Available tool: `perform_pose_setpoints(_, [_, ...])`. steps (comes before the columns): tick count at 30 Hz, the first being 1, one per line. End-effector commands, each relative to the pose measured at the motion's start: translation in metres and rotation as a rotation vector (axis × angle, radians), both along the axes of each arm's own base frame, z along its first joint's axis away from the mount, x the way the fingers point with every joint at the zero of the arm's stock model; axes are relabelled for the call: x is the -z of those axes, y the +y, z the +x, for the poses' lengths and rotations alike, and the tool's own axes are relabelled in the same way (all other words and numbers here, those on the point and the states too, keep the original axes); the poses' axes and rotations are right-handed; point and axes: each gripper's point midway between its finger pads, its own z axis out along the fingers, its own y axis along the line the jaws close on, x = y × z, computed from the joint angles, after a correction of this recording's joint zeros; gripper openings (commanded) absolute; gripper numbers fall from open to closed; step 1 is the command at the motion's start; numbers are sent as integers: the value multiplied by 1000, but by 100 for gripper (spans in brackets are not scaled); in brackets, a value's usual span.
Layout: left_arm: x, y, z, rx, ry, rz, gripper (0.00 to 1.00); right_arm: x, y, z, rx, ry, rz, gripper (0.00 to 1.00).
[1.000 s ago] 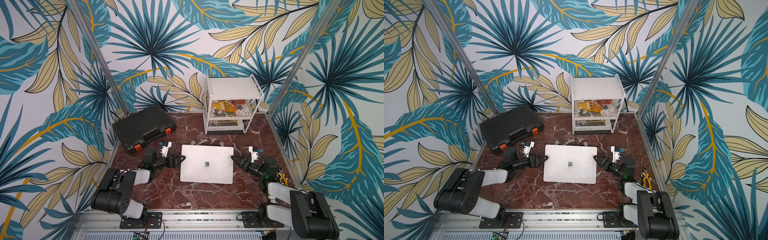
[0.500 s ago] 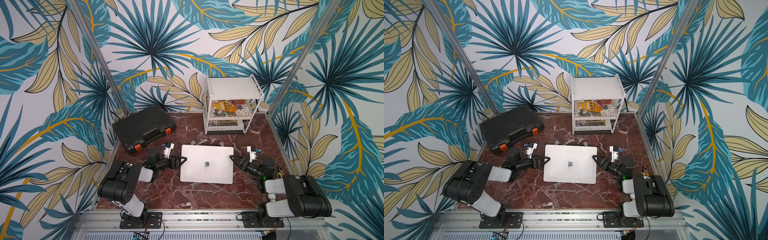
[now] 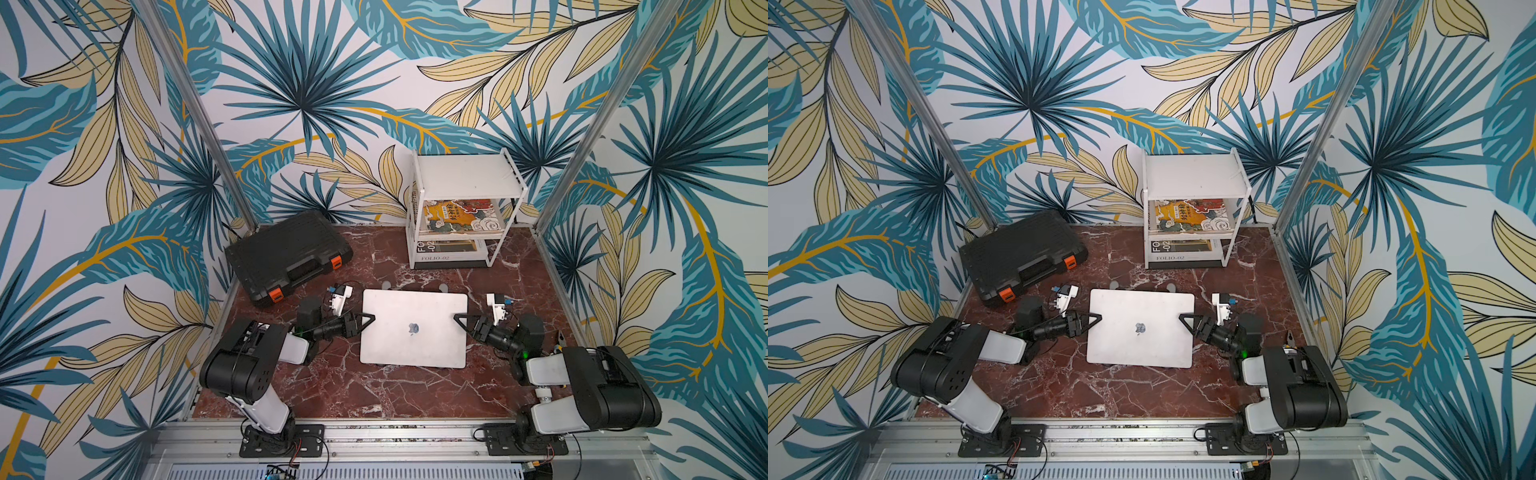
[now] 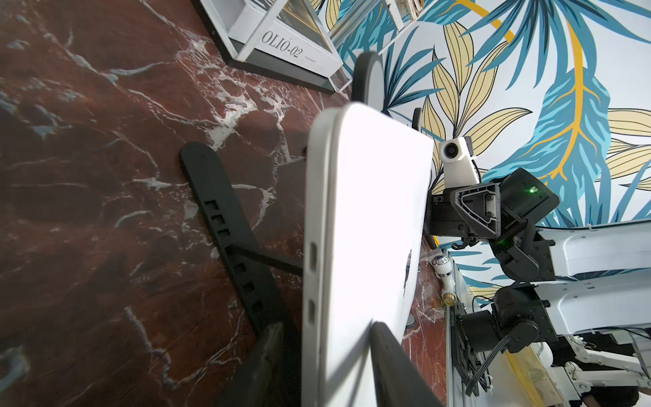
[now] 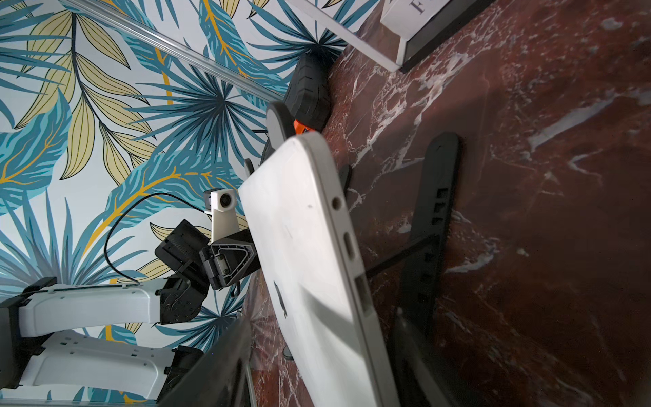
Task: Close the laptop lid and set it aside
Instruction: Pick up the laptop from the computer stand.
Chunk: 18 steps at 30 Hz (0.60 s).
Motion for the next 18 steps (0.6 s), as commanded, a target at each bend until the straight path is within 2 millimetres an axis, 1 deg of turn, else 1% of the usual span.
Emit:
perform_pose_setpoints(1, [2,0,1,1,-12,8,38,5,3,-3,-25,20,-5,68])
perform_pose_setpoints(4, [3,0,1,1,-9,11,33,6,4,-3,-30,23,-2,66])
perform_pose_setpoints(7, [3,0,1,-1,-3,10,32,3,6,-4,-39,24,15,62])
perform_pose_setpoints(8, [3,0,1,-2,-4,10,32,2,7,-5,-43,23,17,59])
perform_pose_setpoints(12, [2,0,2,-5,-1,10,32,1,8,-8,-48,24,14,52])
perform_pose_setpoints(18, [-2,-1,4,-4,7,-3,30,-3,9,-9,-48,11,1,47])
